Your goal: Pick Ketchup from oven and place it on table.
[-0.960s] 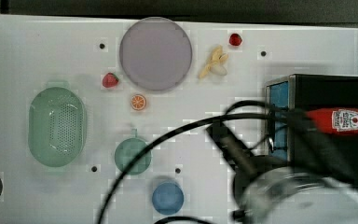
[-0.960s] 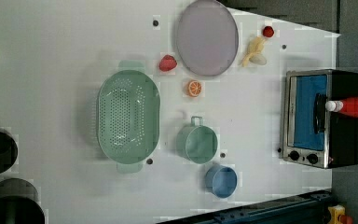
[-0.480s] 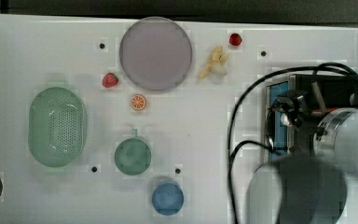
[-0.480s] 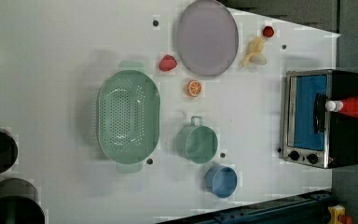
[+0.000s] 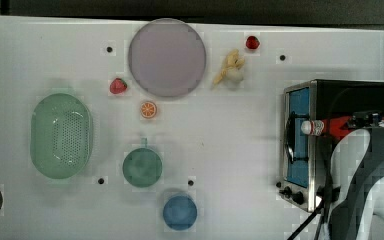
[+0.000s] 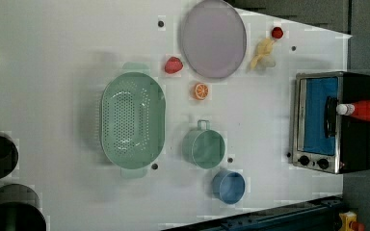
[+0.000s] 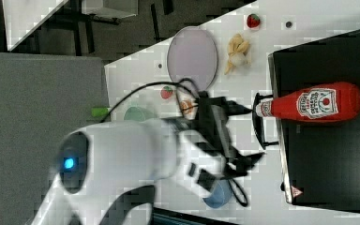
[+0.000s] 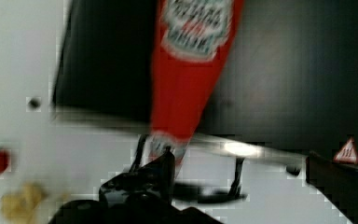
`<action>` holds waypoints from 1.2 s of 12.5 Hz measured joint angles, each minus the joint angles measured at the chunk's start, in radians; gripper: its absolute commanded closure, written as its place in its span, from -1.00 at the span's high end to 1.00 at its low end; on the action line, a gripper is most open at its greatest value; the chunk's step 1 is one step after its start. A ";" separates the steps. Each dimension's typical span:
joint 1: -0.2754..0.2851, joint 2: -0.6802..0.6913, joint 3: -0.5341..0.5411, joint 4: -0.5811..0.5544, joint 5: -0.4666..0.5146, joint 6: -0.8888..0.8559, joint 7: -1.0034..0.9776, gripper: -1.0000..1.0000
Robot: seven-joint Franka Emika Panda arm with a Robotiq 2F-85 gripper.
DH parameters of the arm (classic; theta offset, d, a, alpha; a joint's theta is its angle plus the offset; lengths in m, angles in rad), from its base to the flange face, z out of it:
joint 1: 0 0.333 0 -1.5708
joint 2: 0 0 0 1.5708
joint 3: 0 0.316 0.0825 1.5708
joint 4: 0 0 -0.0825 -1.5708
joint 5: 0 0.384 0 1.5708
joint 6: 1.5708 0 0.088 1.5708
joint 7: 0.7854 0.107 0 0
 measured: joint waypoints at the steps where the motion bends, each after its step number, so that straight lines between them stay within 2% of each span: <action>1: -0.008 0.025 -0.005 0.007 -0.001 0.015 0.000 1.00; 4: -0.003 0.092 -0.037 0.046 0.028 0.083 0.000 1.00; 5: 0.001 0.126 -0.056 0.073 0.062 0.094 0.000 1.00; 7: -0.008 0.211 -0.086 0.116 0.204 0.151 0.000 1.00; 12: -0.044 0.338 -0.078 0.092 0.218 0.231 0.000 1.00; 14: -0.040 0.370 -0.070 0.084 0.222 0.235 0.000 1.00; 15: -0.040 0.372 -0.057 0.072 0.240 0.249 0.000 0.70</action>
